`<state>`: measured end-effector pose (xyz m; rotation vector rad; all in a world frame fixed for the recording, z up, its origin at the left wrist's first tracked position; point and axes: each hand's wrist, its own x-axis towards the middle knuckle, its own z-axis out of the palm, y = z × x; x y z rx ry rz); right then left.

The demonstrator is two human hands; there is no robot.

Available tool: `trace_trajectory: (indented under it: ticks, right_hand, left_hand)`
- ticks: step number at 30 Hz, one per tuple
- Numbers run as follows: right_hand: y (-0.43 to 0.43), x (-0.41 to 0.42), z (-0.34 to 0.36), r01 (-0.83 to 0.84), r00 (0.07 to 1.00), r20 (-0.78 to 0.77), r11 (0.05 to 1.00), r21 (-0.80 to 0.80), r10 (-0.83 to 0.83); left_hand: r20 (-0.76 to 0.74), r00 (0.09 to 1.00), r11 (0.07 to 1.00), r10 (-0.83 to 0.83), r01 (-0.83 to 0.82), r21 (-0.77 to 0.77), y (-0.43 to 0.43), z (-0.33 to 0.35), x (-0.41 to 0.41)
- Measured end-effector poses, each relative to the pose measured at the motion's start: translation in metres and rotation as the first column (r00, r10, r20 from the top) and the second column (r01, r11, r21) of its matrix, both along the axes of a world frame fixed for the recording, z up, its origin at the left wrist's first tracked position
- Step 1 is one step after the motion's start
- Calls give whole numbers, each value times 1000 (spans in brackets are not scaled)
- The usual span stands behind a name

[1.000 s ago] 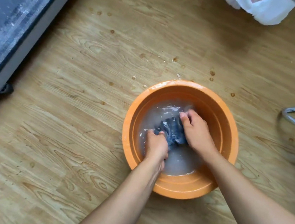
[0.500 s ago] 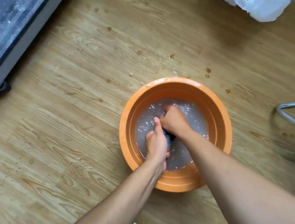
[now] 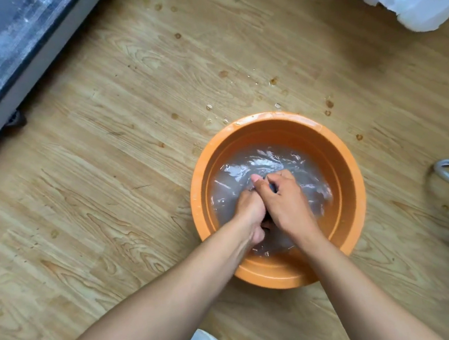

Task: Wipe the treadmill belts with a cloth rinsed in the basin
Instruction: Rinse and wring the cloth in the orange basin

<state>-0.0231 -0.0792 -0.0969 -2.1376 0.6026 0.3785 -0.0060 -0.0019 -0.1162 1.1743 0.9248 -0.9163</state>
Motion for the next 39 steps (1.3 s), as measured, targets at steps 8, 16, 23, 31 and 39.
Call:
trace_trajectory:
  ticks: [8, 16, 23, 31, 39]
  right_hand:
    - [2, 31, -19, -18, 986, -166, 997, -72, 5]
    - [-1, 64, -21, 128, 959, -262, 991, 50, -111]
    - [-44, 29, -22, 199, 977, -59, 975, -99, -205]
    - [12, 6, -12, -3, 1000, 23, 1000, -10, 3]
    - [21, 44, -27, 73, 992, -107, 996, 41, -69]
  left_hand:
    - [109, 993, 989, -41, 25, 145, 3, 10, -11]
    - [499, 787, 898, -362, 150, 414, 19, 30, -9]
    - [277, 909, 882, -310, 166, 441, 24, -1, -2]
    - [46, 948, 945, -314, 307, 113, 17, 29, 15]
    - [212, 804, 799, -556, 447, 402, 34, 35, 12]
